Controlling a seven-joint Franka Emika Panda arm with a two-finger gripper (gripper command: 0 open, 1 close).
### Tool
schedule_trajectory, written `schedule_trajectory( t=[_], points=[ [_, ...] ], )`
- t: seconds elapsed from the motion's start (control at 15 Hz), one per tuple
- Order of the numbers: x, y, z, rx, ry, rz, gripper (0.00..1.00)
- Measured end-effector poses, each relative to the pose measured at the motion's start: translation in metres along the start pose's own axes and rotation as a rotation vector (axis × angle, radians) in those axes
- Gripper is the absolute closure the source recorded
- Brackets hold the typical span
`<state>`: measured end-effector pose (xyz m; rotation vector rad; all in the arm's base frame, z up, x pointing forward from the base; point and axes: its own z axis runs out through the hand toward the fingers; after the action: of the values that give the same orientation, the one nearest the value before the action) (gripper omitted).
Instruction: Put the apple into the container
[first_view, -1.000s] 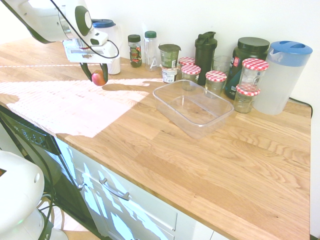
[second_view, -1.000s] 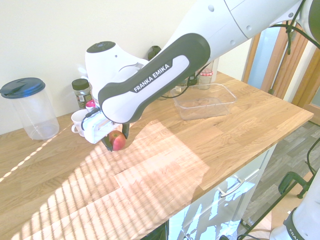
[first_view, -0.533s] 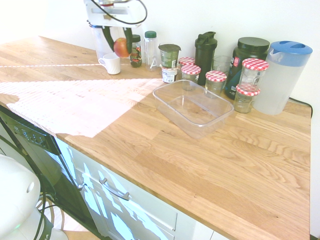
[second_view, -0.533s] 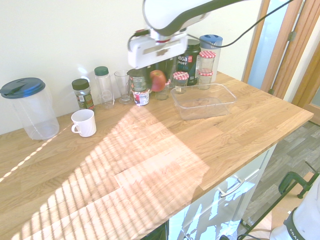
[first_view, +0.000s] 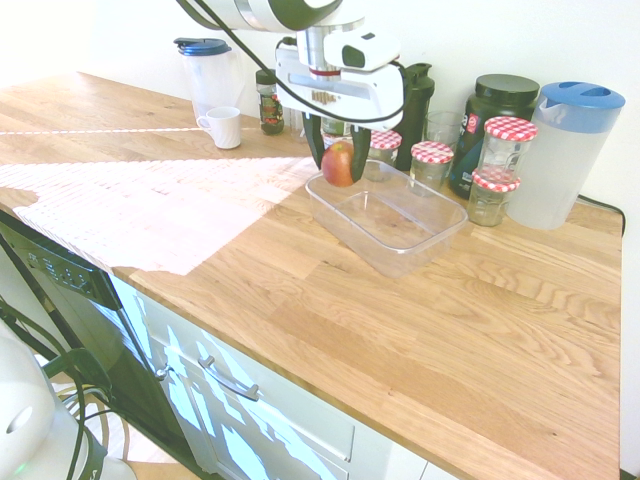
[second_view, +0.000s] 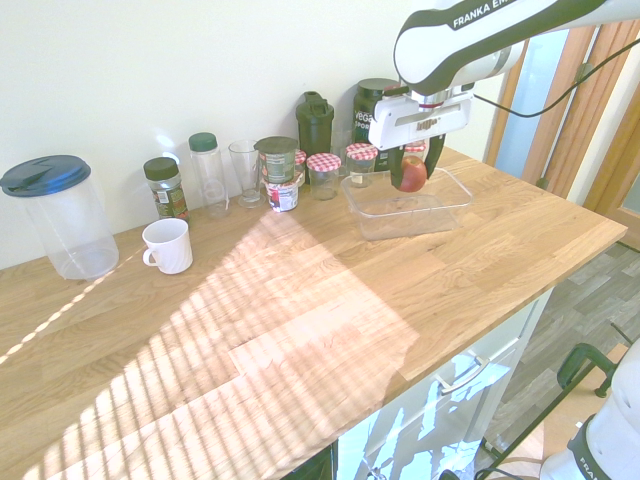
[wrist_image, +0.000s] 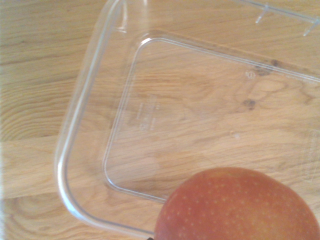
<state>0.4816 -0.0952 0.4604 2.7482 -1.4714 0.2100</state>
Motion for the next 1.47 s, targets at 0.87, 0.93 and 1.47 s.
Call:
schedule_trajectory(
  t=[0.87, 0.93, 1.47],
  points=[
    [0.055, -0.004, 0.096, -0.043, -0.039, 0.030, 0.00],
    [0.057, -0.006, 0.094, -0.042, -0.038, 0.029, 0.00],
    [0.062, -0.015, 0.081, -0.058, -0.054, 0.015, 0.00]
  ],
)
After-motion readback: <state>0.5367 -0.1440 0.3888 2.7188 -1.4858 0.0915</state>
